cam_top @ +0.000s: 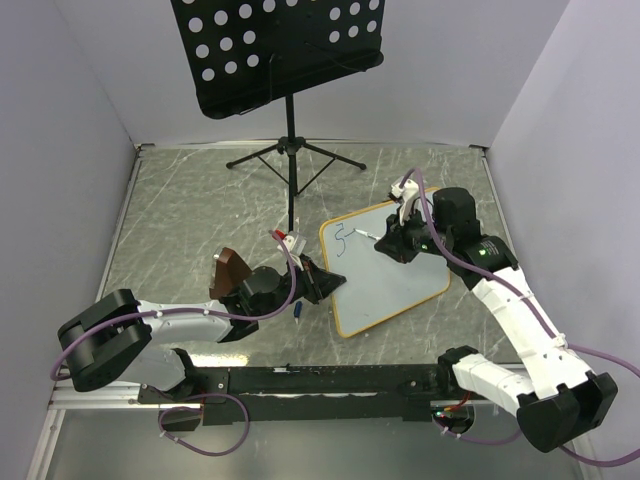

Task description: Write a sentence on the whiteboard

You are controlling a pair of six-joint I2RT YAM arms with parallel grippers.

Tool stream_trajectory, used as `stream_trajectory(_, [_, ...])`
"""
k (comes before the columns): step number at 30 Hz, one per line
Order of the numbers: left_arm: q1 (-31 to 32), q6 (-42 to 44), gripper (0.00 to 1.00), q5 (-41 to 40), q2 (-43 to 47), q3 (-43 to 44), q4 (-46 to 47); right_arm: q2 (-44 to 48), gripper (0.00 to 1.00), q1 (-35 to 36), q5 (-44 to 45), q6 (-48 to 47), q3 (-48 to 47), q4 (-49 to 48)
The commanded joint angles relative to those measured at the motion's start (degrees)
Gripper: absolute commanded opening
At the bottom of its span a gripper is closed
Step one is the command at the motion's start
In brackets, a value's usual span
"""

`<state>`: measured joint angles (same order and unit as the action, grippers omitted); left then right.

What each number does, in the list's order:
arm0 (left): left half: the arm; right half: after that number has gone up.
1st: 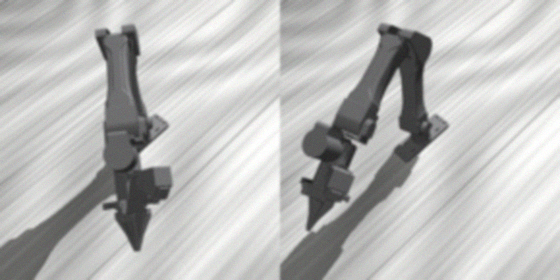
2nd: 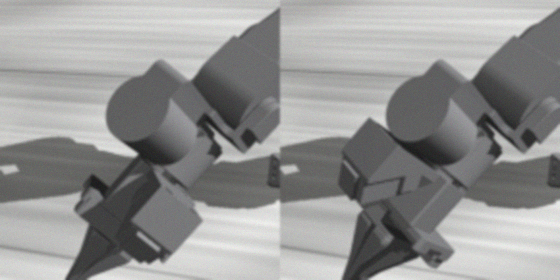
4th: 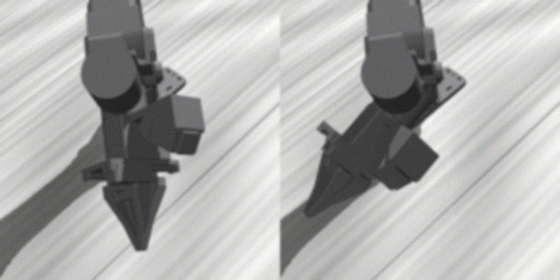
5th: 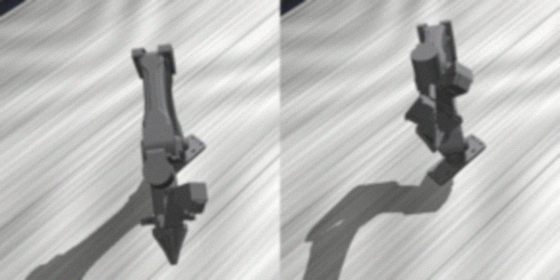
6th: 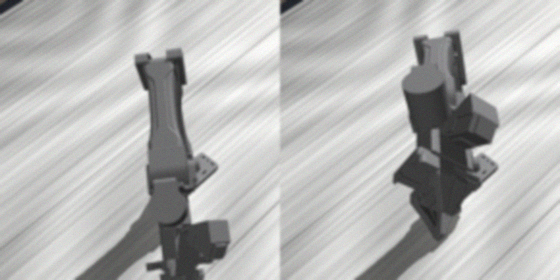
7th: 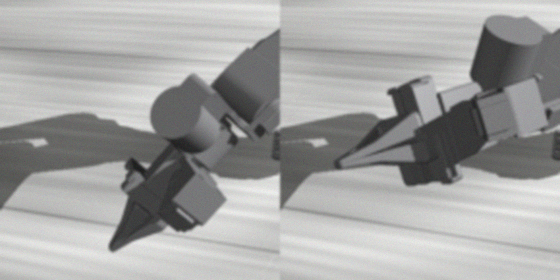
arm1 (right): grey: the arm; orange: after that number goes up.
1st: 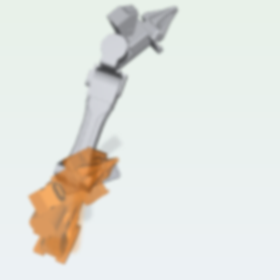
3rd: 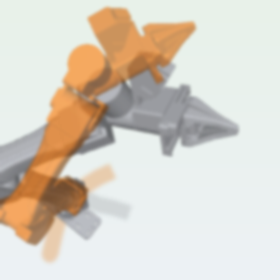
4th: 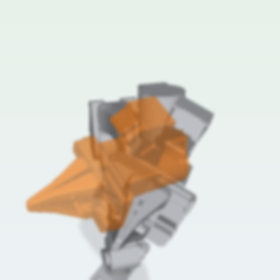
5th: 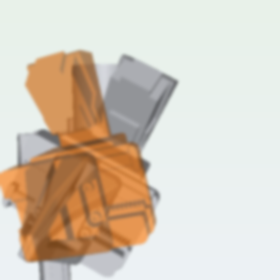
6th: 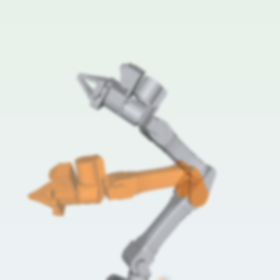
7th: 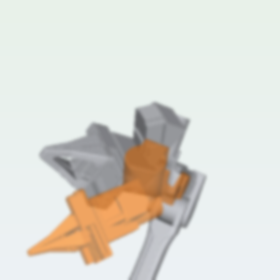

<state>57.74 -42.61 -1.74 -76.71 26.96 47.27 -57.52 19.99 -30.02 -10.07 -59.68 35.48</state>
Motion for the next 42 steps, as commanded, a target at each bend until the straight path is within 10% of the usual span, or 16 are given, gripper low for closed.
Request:
stream_trajectory(1, [0.10, 2.27, 0.01, 0.16, 0.68, 0.99, 6.96, -0.75, 0.00, -0.39, -0.66, 0.92, -2.81, -3.23])
stream_trajectory(42, [-0.61, 2.18, 0.01, 0.86, -0.20, 1.78, 7.23, 2.32, 0.00, -0.56, 0.40, -2.42, 2.55, 2.13])
